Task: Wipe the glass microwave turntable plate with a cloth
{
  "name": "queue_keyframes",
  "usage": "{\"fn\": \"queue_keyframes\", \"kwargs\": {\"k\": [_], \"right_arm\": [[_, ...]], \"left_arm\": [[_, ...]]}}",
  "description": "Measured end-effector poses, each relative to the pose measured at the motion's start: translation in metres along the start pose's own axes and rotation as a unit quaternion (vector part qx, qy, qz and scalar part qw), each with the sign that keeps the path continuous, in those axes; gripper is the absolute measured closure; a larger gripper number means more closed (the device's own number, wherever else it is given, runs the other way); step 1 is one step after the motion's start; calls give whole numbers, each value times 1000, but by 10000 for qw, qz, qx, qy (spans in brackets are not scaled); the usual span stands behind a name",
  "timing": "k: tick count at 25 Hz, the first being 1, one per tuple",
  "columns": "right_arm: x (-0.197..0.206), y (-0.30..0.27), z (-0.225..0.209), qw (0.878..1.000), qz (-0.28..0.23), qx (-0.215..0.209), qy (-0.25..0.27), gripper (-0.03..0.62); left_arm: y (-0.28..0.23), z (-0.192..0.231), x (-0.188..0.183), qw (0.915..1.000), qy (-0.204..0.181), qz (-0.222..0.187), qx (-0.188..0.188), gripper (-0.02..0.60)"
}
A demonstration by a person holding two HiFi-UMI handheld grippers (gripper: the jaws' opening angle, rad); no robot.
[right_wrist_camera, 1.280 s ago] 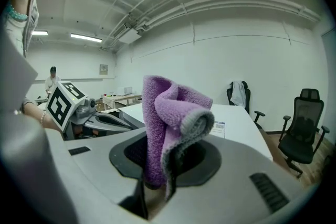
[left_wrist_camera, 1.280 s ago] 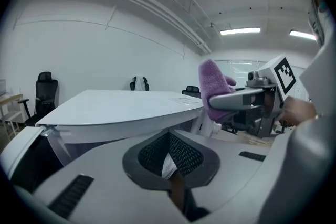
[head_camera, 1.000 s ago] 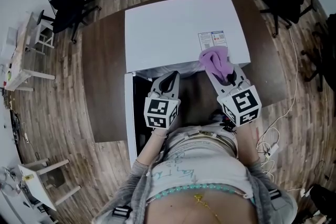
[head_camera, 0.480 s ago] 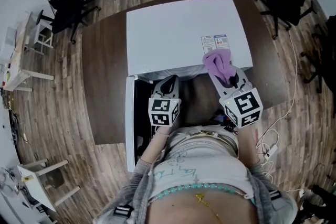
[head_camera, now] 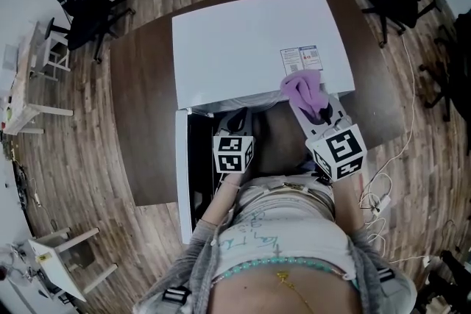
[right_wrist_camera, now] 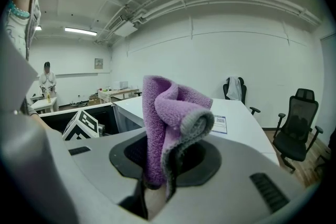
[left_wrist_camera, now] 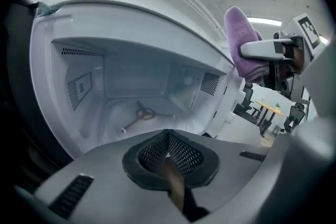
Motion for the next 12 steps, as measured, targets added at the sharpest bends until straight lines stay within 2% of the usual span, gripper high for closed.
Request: {"fn": "queue_keyframes", "kwargs": {"k": [7, 12], "right_arm": [[8, 5, -6, 9996, 78, 230, -127, 487], [17, 10, -7, 9989, 137, 385, -242, 487]], "left_arm": [[-12, 3, 19, 9995, 108, 276, 101, 581], [-16, 10, 29, 9968, 723, 319, 100, 581]]}}
Point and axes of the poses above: the fingertips, and each gripper's own axes: y backward along the fingers, z to its left, x out of its underside, the point moved 2 cm from there along y, backward along the fingers, and after that the axes turned 8 degrees about -y, right-handed, at the moved point
